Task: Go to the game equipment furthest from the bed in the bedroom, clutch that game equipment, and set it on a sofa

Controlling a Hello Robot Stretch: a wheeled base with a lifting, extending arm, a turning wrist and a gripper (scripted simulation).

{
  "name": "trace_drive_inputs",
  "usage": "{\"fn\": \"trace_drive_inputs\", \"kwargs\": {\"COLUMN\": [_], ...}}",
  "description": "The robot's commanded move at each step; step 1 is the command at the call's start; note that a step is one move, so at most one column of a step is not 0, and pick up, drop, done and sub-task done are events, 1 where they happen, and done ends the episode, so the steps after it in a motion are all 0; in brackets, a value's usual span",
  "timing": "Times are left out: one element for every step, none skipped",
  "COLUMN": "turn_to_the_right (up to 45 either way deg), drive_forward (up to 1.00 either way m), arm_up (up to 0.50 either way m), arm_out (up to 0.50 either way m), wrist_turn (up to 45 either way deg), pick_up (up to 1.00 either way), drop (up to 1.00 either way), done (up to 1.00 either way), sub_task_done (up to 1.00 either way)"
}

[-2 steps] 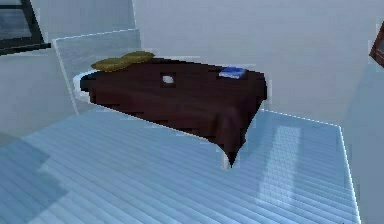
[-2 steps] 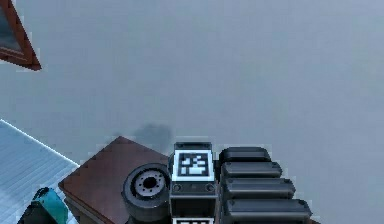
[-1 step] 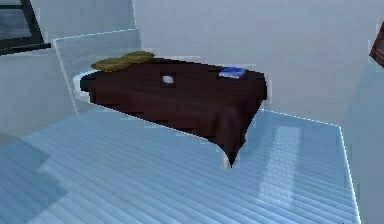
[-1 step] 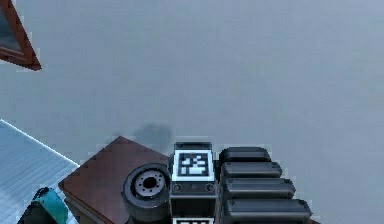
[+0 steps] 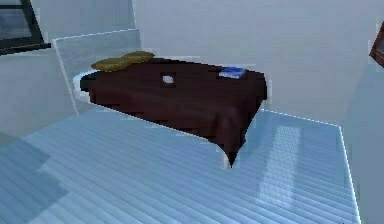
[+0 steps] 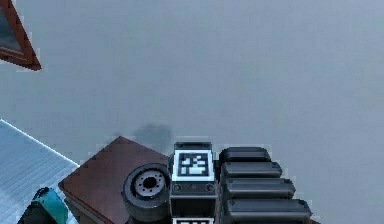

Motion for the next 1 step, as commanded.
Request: {"fn": "trace_drive_inputs", "kwargs": {"turn_to_the_right": [33.0], "drive_forward": [0.00], "arm_up": [0.00], "arm_out": [0.00], "wrist_turn": [0.0], "pick_up": [0.00], "drop": [0.00], "done": [0.00], "sub_task_done": [0.00]}}
